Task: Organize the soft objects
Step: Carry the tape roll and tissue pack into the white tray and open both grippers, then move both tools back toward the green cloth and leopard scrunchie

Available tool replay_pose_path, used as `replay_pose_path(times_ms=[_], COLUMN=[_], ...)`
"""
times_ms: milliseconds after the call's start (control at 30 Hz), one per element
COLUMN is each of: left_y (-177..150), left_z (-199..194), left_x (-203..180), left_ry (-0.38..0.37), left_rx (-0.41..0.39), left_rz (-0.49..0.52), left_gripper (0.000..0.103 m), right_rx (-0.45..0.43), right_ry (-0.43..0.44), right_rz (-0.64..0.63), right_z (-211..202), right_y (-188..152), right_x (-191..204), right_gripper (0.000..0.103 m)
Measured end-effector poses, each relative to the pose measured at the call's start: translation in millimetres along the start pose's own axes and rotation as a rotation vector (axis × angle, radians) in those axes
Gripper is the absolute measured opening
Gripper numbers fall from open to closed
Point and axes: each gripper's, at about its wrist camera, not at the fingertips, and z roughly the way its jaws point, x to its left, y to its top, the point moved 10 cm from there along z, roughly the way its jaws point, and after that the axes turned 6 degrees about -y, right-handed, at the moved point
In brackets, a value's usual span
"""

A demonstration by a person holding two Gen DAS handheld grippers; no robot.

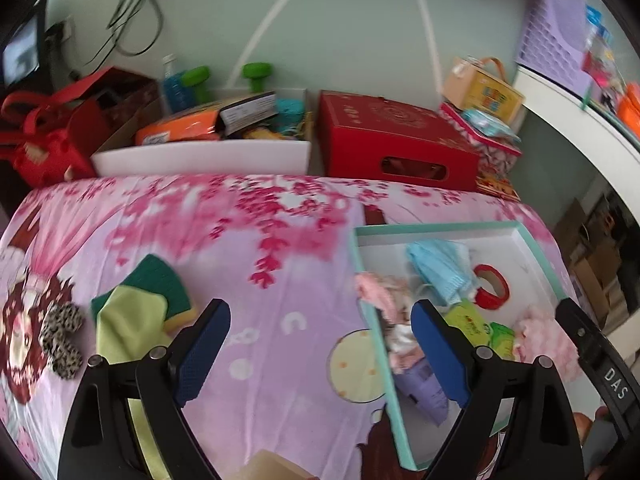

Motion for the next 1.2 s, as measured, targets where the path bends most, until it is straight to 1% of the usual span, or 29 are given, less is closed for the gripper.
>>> replay_pose_path(times_ms=[233,400,533,667,733,867,967,1067,1200], left_y=[0.7,3.9,2.2,-7.1,-14.1,-28.6,-37.4,-44.2,-51.8], left_z=[-28.3,-59.0,-87.8,-112.2,-121.9,-137.0,-143.1,-146.2,-148.1], left_x=[43.2,97.4,152.6,204.7,225.1,258.0,277.8,293.3,308.1], left_ry=[0.065,0.179,0.29,0.403,0.437,0.466,0.488,0.505,0.499], left_rx=[-0.031,-0.068,-0.102,-0.114,-0.112,-0.108,-0.101,-0.093,-0.086], left_rz=[-0.071,-0.137,-0.222,-0.298,-0.336,-0.402,-0.434,-0.455,-0.492], left_gripper=[0.092,0.092,0.092,0.092,0.092,0.092,0.092,0.092,0.092], right_rx=[-0.023,-0.028,-0.029,0.001,0.037,0.079,0.118,0.147,0.163], right_ry=[0.05,0.095,0.145,0.237,0.302,0.372,0.411,0.431,0.442], right_rz=[-0.022,-0.071,-0.127,-0.175,-0.201,-0.284,-0.35,-0.413,-0.468], right_z=[-20.2,-34.1,-44.1,-52.6,-56.4,-64.0,-67.9,-70.4,-72.9], right_y=[-2.0,-8.0,-15.0,-31.9,-46.9,-77.5,-103.6,-126.9,-146.9], right_x=[22.5,53.2,83.9,127.8,154.6,201.9,234.4,261.0,282.9], right_gripper=[0.103,0.103,0.103,0.103,0.103,0.103,0.103,0.103,0.103])
